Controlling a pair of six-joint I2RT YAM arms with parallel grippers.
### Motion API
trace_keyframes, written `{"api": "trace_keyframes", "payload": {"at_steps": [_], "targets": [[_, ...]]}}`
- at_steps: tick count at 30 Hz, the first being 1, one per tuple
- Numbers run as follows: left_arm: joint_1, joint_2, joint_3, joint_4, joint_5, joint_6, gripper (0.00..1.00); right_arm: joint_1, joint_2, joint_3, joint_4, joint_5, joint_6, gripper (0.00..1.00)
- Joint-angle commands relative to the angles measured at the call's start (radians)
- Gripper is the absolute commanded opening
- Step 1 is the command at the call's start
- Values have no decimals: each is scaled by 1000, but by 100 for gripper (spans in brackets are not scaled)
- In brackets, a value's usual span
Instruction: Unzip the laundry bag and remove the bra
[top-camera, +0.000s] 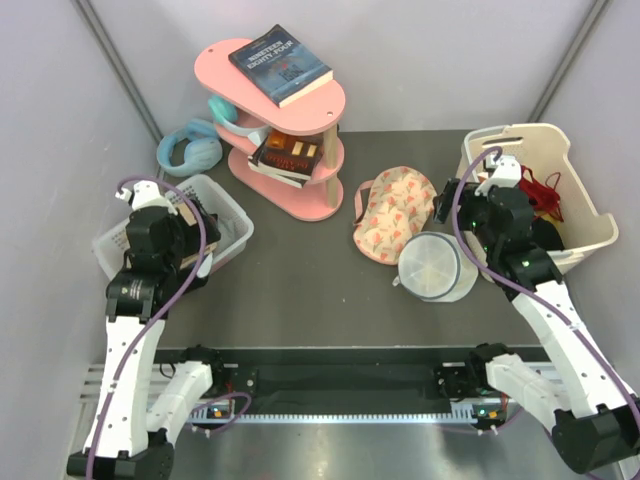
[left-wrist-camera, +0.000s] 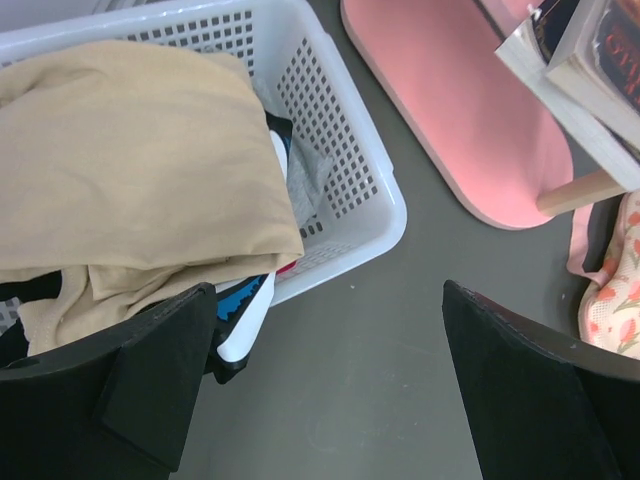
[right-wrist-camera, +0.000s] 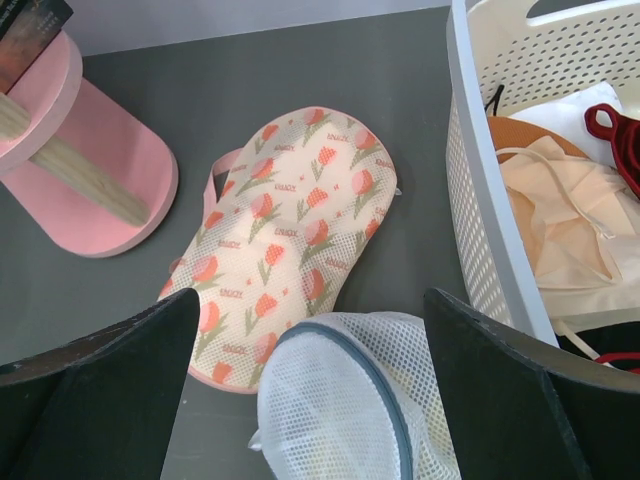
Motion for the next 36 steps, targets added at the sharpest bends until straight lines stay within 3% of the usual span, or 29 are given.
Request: {"api": "trace_keyframes", "payload": {"at_steps": [1,12,16,17,18,20,21,27,30,32,36], "targets": [[3,12,35,-30,14,6,99,9,-27,5,1,13,9,93],[-2,44,33,7,118,-5,99,10,18,-26,-67,-36,78,93],[-67,62,24,39,115,-46,99,9,25,-61,-93,-76,141,93],[-95,65,9,51,76,-55,99,10,31,-66,-122,-78,153,93],[-223,82,-10,62,15,-80,99,10,36,-80,-143,-84,172,93],[-348,106,-33,71,-78,-127,99,10,34,-92,-159,-91,196,92],[-467,143,-39,84,-151,-146,99,9,31,-109,-175,-90,202,92],[-828,368,-13,182,-267,-252,99,12,33,-132,-251,7,256,91],[-893,467,10,251,-233,-293,99,12,22,-126,-290,85,245,91],[-897,499,9,300,-140,-342,99,12,13,-129,-300,134,239,91],[-908,525,-11,351,-92,-373,99,12,14,-170,-278,159,248,91]]}}
